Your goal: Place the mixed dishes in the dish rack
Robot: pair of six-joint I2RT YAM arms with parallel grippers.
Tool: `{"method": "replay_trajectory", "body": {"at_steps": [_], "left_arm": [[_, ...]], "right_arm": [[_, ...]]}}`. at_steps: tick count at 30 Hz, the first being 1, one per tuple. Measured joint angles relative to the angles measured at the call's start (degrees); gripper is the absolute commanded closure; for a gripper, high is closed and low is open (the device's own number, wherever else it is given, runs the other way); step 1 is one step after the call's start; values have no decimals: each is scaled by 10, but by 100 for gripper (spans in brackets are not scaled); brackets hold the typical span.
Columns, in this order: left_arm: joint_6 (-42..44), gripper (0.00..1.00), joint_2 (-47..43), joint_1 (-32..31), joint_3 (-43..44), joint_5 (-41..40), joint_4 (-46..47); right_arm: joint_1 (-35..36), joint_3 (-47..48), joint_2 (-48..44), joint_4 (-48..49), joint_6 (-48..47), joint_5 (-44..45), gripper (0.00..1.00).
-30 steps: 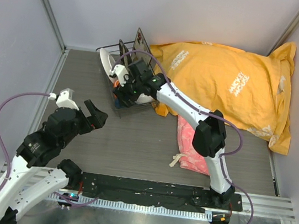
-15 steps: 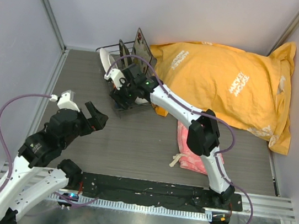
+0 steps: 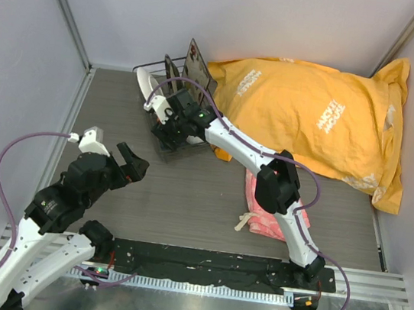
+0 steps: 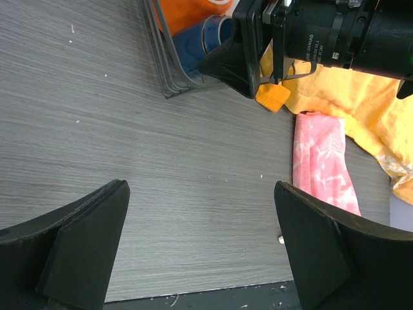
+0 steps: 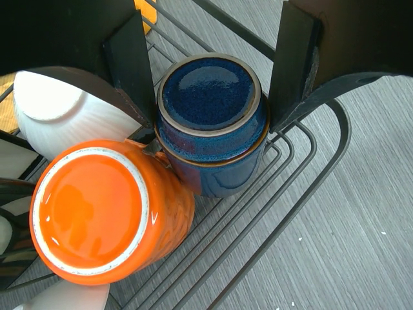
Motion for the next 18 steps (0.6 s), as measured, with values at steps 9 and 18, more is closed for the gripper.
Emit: {"method": "replay_trajectory", "body": {"at_steps": [9,18], "left_arm": [[0,0,0,0,-3,0,0],[0,0,0,0,-4,0,0]], "right_arm": [[0,4,2,-3,0,6,73],[0,4,2,-5,0,10,65]]}}
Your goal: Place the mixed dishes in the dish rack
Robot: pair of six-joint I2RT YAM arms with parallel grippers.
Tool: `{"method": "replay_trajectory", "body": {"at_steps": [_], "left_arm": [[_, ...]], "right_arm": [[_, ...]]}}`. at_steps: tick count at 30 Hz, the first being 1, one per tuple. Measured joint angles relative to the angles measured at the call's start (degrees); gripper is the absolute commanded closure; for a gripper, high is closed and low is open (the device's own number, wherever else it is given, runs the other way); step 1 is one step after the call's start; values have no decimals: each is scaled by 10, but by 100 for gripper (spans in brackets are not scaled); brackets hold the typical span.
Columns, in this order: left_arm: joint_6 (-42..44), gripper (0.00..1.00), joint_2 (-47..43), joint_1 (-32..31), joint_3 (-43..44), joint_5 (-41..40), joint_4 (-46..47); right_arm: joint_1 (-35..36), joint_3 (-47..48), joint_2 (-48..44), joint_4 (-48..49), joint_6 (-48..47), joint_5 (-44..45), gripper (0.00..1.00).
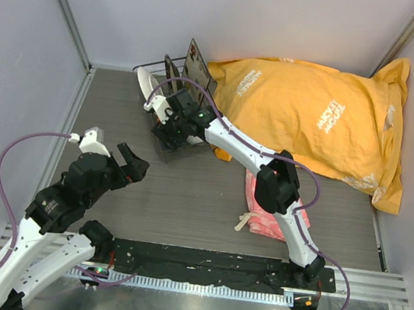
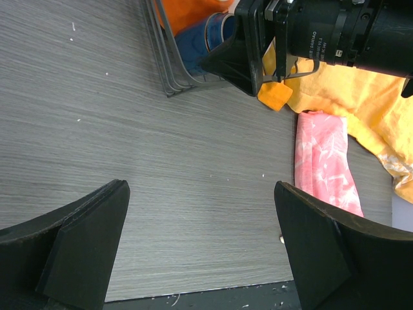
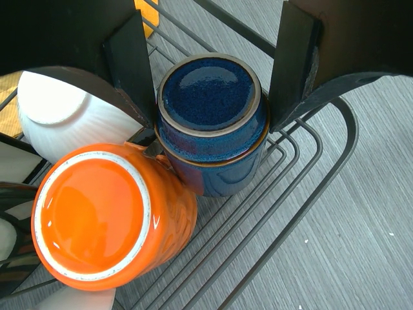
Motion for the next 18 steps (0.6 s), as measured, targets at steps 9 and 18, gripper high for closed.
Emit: {"method": "replay_trajectory", "body": {"at_steps": [9,18], "left_arm": [[0,0,-6,0,-2,0,0],[-3,0,-11,0,-10,0,-4]], "right_arm": [[0,0,0,0,0,-1,57],[0,1,0,-1,0,-2,47]]}}
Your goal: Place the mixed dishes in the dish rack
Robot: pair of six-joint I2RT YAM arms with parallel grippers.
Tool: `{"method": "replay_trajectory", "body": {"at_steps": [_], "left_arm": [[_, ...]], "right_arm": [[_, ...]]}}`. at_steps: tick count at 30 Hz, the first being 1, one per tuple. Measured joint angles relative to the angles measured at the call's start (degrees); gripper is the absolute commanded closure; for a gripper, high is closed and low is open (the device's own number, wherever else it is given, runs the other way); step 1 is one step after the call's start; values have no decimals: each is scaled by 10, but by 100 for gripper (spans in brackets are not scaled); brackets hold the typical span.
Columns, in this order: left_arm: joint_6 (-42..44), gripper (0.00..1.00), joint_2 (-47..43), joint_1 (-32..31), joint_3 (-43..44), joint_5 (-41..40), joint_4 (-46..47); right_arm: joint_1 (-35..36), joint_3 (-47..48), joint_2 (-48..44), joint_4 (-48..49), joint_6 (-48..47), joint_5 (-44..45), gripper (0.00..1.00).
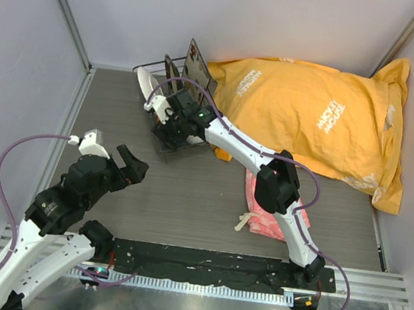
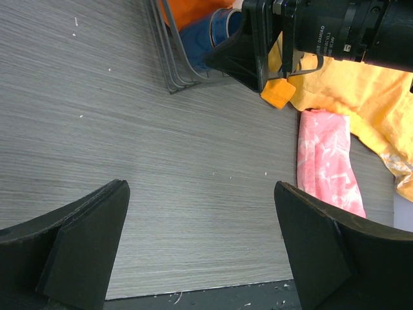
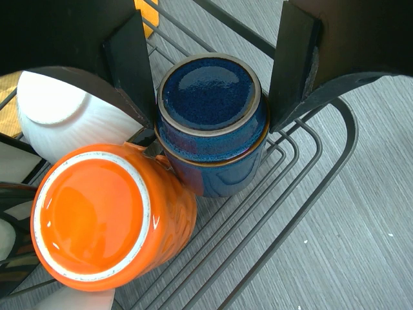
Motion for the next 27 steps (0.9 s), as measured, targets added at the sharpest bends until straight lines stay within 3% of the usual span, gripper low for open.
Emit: {"method": "replay_trajectory", "body": {"at_steps": [7,27], "left_arm": [[0,0,-3,0,0,0,-1],[-2,0,-3,0,0,0,-1]], "right_arm": [[0,4,1,-6,0,-3,39],[0,14,1,-20,-2,-12,37]]}}
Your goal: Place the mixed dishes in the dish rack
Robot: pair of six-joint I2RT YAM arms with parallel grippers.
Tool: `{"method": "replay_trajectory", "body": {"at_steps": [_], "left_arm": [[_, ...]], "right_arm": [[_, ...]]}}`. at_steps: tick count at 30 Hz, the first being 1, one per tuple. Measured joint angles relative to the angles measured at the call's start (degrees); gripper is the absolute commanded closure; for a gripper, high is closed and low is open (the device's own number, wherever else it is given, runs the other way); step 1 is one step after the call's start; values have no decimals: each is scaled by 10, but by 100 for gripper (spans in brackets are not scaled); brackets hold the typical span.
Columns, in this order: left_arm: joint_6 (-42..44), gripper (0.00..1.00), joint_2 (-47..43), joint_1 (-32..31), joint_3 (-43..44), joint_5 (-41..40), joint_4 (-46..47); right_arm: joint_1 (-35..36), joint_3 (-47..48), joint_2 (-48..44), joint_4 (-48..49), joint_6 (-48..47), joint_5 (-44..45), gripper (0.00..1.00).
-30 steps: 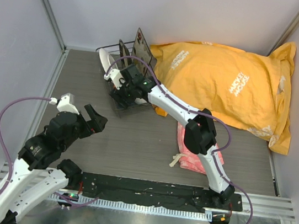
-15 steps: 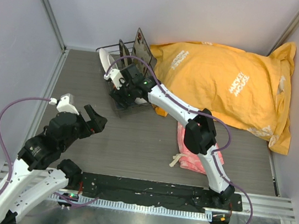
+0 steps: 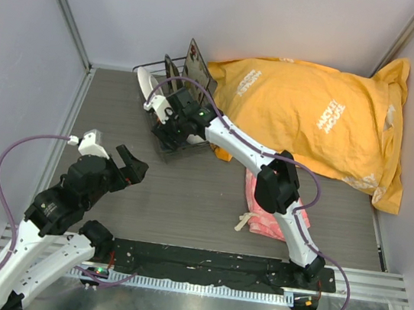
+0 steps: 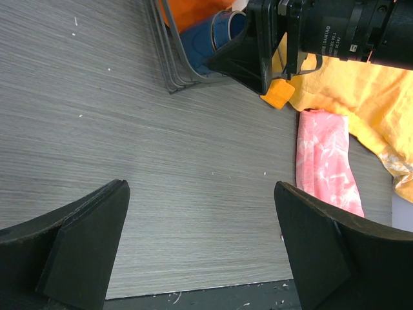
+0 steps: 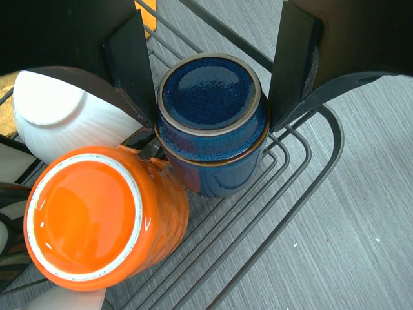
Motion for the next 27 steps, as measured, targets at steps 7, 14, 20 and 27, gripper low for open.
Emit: {"method": "replay_trajectory", "body": {"at_steps": [7,14,20,27], "left_arm": [[0,0,0,0,0,0,0],[0,0,0,0,0,0,0],[0,0,0,0,0,0,0],[-1,0,0,0,0,0,0]], "right_arm": [[0,11,0,-16,-3,-4,37],[0,16,0,-23,-7,-8,32],[0,24,0,-35,-7,-8,31],[0,36,8,-42,-8,-8,25]]}}
